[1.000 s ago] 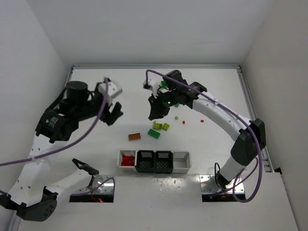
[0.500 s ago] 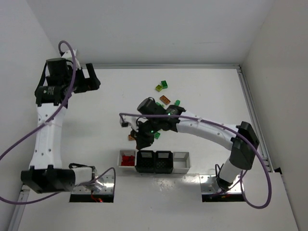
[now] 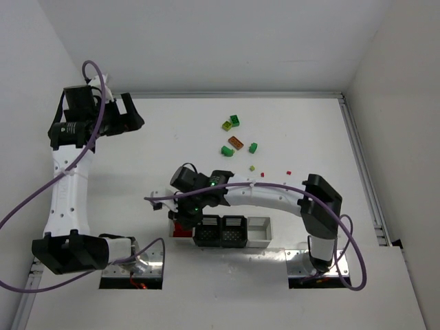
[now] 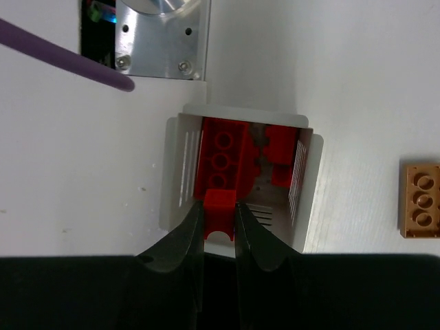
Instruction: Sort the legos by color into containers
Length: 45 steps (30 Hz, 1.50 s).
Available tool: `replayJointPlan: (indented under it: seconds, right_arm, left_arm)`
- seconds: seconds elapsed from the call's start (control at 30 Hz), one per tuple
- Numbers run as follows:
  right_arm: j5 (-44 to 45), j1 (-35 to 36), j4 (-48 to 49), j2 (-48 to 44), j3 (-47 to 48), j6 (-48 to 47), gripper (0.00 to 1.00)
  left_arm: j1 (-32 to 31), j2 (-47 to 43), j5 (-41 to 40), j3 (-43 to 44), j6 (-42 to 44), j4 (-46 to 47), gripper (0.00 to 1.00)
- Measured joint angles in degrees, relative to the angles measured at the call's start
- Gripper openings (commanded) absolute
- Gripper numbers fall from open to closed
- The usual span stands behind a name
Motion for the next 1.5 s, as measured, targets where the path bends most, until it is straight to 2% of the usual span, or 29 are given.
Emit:
replayJointPlan:
  seconds: [0.1, 0.13, 0.23, 0.43, 0.57, 0.63, 0.8, 0.97, 1.07, 1.23, 1.37, 1.5]
  right_arm:
    - [1.42, 0.42, 0.48, 1.22, 0.02, -0.11, 0.23]
    - [1.75, 0.44, 0.44, 1.49, 0.09, -0.15, 0.32]
    - [2.69, 0.46, 0.7, 1.9, 0.42, -0.2, 0.45]
    - [3.96, 0.31, 1.33, 1.9, 0.59, 0.11, 0.46]
    - [5.51, -0.68, 1.2, 1.57, 1.84, 1.05, 0.4]
    - [6.62, -2.21, 0.79, 0.79, 3.3, 1.29, 0.37]
    - [8.87, -15.23, 0.98, -6.99, 2.78, 1.38, 0.32]
    - [12.02, -32.5, 2.95, -17.86, -7.72, 1.4, 0.31]
    - [12.0, -40.39, 1.62, -21.11, -13.44, 1.11, 0.29]
    - [11.37, -52.85, 0.0, -21.2, -18.86, -0.76, 0.29]
    - [11.02, -60.19, -1.22, -19.43, -19.47, -3.5, 0.29]
    - [9.09, -65.61, -1.79, -15.08, -19.34, -6.73, 0.29]
  left_arm:
    - [0.15, 0.0, 0.07, -0.11, 0.39, -0.13, 1.0]
    - [0.26, 0.0, 0.04, -0.11, 0.46, -0.17, 1.0]
    - [0.42, -0.02, 0.02, -0.15, 1.46, -0.17, 1.0]
    - [0.42, -0.46, 2.38, -1.51, 3.87, -0.2, 1.0]
    - [0.42, -0.5, 4.96, -2.1, 6.25, -0.35, 1.0]
    - [0.39, -0.57, 6.58, -2.14, 8.0, -0.42, 0.95]
    - [-0.35, -0.55, 7.06, -2.93, 11.17, -0.26, 0.9]
    - [-1.31, 1.66, 8.61, -4.76, 12.55, -0.17, 0.9]
    - [-5.35, 5.51, 10.6, -4.68, 14.27, -0.09, 0.89]
    - [-19.78, 14.32, 12.09, -3.56, 17.29, -0.63, 0.83]
    - [-31.43, 19.21, 10.51, -1.66, 19.04, -1.16, 0.79]
    - [-38.77, 22.53, 10.01, 0.5, 20.63, -0.74, 0.79]
